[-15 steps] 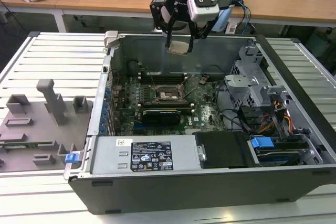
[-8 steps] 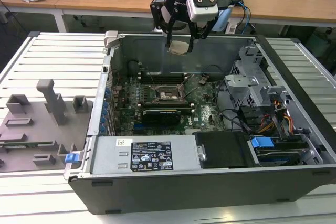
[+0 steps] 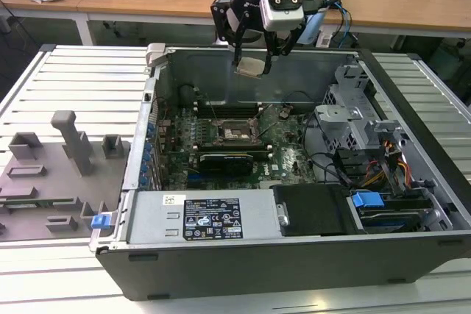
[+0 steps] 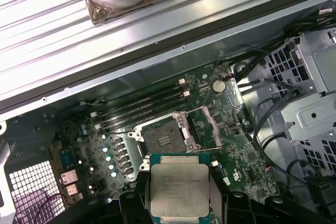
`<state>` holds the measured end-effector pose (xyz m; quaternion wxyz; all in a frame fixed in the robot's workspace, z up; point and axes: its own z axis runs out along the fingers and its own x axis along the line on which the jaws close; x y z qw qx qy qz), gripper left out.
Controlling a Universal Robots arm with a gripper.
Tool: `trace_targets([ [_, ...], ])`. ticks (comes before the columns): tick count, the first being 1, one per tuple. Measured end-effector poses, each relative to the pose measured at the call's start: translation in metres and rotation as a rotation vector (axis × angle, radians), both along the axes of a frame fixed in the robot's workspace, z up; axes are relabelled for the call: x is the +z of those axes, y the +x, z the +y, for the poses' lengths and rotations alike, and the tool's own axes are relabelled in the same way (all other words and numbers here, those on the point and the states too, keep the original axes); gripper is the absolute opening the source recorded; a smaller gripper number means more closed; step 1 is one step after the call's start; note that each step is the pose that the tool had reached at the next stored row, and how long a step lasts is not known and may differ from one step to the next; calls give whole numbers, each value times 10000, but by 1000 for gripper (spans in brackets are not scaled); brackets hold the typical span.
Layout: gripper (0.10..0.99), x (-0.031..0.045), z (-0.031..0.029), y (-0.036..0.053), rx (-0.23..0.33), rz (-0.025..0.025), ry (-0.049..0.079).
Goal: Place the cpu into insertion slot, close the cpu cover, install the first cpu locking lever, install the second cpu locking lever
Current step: 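Place the cpu into insertion slot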
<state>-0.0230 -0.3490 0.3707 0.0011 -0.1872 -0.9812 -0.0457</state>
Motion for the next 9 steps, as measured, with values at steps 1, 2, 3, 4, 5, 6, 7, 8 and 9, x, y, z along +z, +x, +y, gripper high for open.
trace_targets([
  [1,541,-3,0,0,-130,0,0],
  [2,541,-5,0,0,-250,1,0],
  [3,541,-10,0,0,-477,0,0],
  [4,541,-13,0,0,-653,1,-1],
  [5,541,-19,0,0,-821,1,0],
  [6,541,-22,0,-1,-958,1,-2],
  [7,541,-24,0,-3,-1023,2,-1],
  [8,541,-25,0,-3,-1076,1,-1],
  [9,541,-28,0,-3,-1169,1,0],
])
